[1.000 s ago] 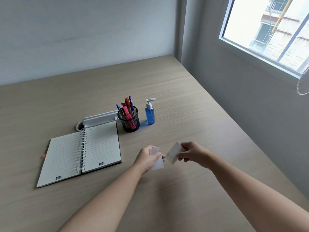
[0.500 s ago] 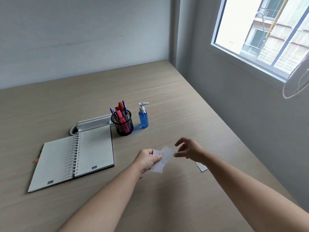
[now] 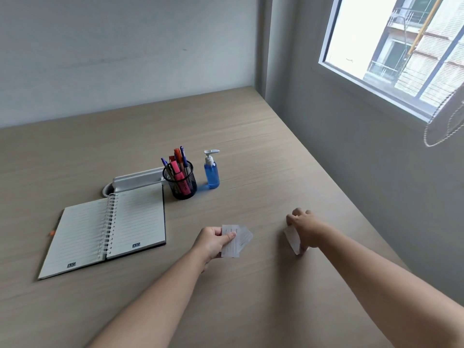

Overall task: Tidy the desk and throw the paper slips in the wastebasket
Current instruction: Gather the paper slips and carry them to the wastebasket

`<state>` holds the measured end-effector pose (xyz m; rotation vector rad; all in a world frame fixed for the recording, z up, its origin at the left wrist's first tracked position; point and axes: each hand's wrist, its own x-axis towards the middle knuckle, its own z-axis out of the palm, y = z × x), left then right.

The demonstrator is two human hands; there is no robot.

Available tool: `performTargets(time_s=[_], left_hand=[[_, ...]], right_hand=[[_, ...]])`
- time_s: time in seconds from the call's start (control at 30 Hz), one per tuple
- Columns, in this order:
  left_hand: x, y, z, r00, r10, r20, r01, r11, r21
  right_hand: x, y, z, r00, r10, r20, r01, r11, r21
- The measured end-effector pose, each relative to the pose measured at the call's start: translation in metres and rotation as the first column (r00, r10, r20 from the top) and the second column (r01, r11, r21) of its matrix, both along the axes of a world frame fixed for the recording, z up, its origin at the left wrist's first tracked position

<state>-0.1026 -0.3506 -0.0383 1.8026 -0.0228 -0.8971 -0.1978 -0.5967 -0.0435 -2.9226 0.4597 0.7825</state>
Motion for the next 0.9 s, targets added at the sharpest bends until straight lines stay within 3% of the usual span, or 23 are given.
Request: performTargets(time_s=[0.13,0.3,0.43,0.57,0.77,0.9], left_hand=[[-0.004,0.002,-0.001,1.0,-0.003,0.012,0.003,1.0,0.025],[-0.004,0.004,0.007,0.999,-0.03,0.028,0.029,0.999,0.029],[-0.007,0.0,0.017,0.987,-0.141,0.077,0.139,0.99,0.036],[-0.03,-0.019,0.025,0.938,-0.339,0.071,0.34,0.94,-0.009],[-0.114,-0.066,0.029,0.758,-0.646,0.093,0.651,0.758,-0.038],[-0.195,-0.086,0.026,0.61,-0.781,0.131,0.79,0.613,-0.026]], right_hand=[[0.001,-0.001,-0.002,0.997,-0.057,0.053,0.056,0.998,0.026],[-0.018,0.004,-0.009,0.903,-0.349,0.253,0.294,0.928,0.23],[-0.052,0.012,-0.004,0.712,-0.619,0.331,0.476,0.772,0.42],[-0.115,0.028,0.006,0.563,-0.752,0.341,0.608,0.657,0.445],[-0.244,0.072,0.018,0.218,-0.91,0.353,0.772,0.382,0.508],[-0.333,0.095,0.025,0.039,-0.943,0.33,0.838,0.211,0.504]])
